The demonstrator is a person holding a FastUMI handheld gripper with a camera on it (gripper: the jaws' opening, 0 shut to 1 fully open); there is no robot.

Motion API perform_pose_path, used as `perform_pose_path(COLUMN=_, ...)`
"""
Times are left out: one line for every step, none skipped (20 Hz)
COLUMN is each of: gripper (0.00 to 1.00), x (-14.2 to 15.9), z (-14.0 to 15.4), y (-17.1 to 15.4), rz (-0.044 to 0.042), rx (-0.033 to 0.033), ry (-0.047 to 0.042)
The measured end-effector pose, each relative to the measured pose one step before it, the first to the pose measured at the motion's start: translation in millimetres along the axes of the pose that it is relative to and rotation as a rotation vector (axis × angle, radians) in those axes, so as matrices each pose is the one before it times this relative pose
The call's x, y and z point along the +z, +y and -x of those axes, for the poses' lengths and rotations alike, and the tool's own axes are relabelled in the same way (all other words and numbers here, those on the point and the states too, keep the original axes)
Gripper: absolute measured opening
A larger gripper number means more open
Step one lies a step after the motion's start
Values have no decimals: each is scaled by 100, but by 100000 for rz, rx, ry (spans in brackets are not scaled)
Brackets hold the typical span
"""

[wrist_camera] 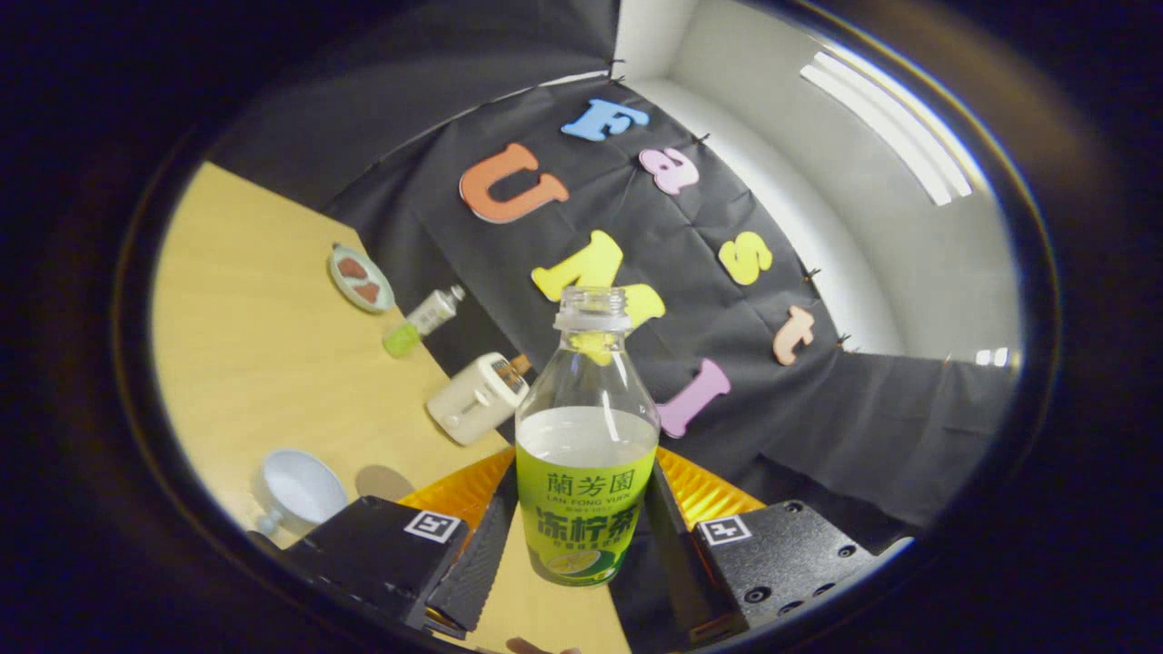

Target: Take the bottle from table, then pour the juice into the cup, finally place the bottle on the coaster

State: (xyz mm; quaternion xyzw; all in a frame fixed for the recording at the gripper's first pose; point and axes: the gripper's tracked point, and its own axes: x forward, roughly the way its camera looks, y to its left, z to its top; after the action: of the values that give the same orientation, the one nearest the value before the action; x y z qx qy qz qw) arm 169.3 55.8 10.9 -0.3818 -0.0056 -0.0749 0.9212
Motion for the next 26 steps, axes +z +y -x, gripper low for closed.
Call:
perform_pose_path(gripper=80, x=434, z=517, y=101, rz=-7408, rx=2881, ry=-1221)
perform_pose_path(gripper=80, x=493, z=159, y=573, rz=-7619, rx=2228, ry=268)
perform_pose_path(gripper=80, x=179, z=245, y=446, rz=-7397, rx=2104, ry=965)
perform_pose_path(gripper=80, x=300, z=61, y=549, rz=-6775, rx=1694, ry=440)
perform_pose_path(gripper=80, x=141, z=-64, y=33, rz=-5939, rx=-238, ry=397)
perform_pose_path(gripper=80, x=348, z=-502, y=-9, rz=-4727, rx=670, ry=-1115)
perform_pose_path(gripper=80, x=479, z=-480, y=266, rz=-4230, rx=239, ry=-597)
perform_pose_path(gripper=80, x=394, z=-834, y=551, rz=-3665, rx=1160, ry=-958)
perform_pose_path(gripper=80, x=-194, z=-726, y=678, rz=-4389, rx=764, ry=1706)
perform_pose_path(gripper=80, x=-782, z=-908, y=468, rz=-5033, rx=537, ry=2042)
perform_pose_path(gripper=80, x=-464, z=-954, y=803, rz=-3639, rx=2274, ry=379)
perform_pose_path(gripper=81, x=-228, z=-971, y=289, rz=-1211, rx=-200, ry=-373)
perform_pose_path(gripper=81, x=-542, z=-1024, y=20, rz=-1006, rx=-561, ry=265)
perform_pose_path(gripper=80, x=-810, z=-874, y=440, rz=-1331, rx=1764, ry=740)
perform_pose_path(gripper=80, x=-699, z=-956, y=397, rz=-904, rx=983, ry=1068)
perform_pose_path(gripper=81, x=-540, z=-924, y=15, rz=-937, rx=1153, ry=339)
perform_pose_path(gripper=81, x=-520, z=-851, y=-2, rz=-1391, rx=1189, ry=277)
perform_pose_path(gripper=81, x=-660, z=-808, y=-232, rz=-1692, rx=172, ry=1200)
perform_pose_path(gripper=81, x=-725, z=-667, y=-444, rz=-1601, rx=-776, ry=1452)
perform_pose_path(gripper=81, x=-504, z=-533, y=-651, rz=-987, rx=-1537, ry=271)
perform_pose_path(gripper=81, x=-294, z=-493, y=-661, rz=-733, rx=-1889, ry=-313)
perform_pose_path(gripper=81, x=-538, z=-481, y=-355, rz=-401, rx=-860, ry=188)
perform_pose_path(gripper=81, x=-573, z=-481, y=-186, rz=-285, rx=59, ry=605)
perform_pose_path(gripper=81, x=-678, z=-370, y=-212, rz=99, rx=-308, ry=1053)
perform_pose_path(gripper=81, x=-482, z=-411, y=-70, rz=409, rx=767, ry=737)
perform_pose_path(gripper=81, x=-456, z=-354, y=99, rz=1082, rx=549, ry=188)
